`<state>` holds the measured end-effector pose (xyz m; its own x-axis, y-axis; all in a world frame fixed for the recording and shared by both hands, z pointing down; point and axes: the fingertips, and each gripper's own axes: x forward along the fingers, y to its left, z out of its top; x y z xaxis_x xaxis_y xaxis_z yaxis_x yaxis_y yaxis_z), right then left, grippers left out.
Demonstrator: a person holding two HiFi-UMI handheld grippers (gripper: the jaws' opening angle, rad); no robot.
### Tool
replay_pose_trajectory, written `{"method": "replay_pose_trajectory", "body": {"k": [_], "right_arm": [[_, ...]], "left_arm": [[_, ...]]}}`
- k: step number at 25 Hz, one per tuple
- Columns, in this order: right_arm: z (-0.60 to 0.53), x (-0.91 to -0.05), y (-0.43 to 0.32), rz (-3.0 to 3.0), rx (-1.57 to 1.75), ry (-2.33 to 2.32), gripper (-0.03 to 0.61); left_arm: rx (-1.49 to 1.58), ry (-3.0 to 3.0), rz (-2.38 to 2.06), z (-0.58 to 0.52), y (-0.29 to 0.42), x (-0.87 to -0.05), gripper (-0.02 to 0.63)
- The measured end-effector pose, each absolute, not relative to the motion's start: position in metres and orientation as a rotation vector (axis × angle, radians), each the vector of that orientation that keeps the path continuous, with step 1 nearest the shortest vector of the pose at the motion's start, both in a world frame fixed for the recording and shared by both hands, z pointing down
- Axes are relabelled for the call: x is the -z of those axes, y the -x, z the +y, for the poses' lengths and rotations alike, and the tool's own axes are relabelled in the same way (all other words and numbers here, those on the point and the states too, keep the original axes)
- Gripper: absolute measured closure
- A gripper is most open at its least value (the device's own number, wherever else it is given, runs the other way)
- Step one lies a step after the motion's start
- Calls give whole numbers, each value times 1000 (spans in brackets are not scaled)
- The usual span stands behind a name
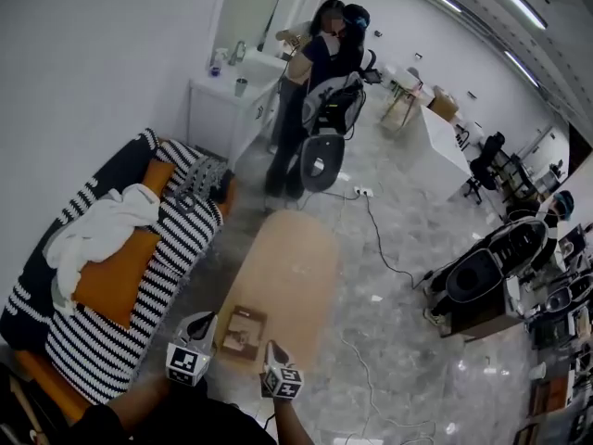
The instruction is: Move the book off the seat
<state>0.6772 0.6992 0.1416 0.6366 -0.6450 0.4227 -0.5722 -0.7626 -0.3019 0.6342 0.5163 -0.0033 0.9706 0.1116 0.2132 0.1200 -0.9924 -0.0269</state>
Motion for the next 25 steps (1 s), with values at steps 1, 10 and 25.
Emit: {"method": "replay_pose_trajectory", "body": {"k": [1,10,25], "right_arm": [[695,-141,-670,1045,807,2703,571],[713,-134,-639,1107,866,2681,569],[752,147,-722,1091,-203,2760,570]], "left_arm": [[330,3072,-152,513,-625,8,607],[333,3107,-74,522,-588,-9,607],[143,3104,244,445,-546,42,607]]}}
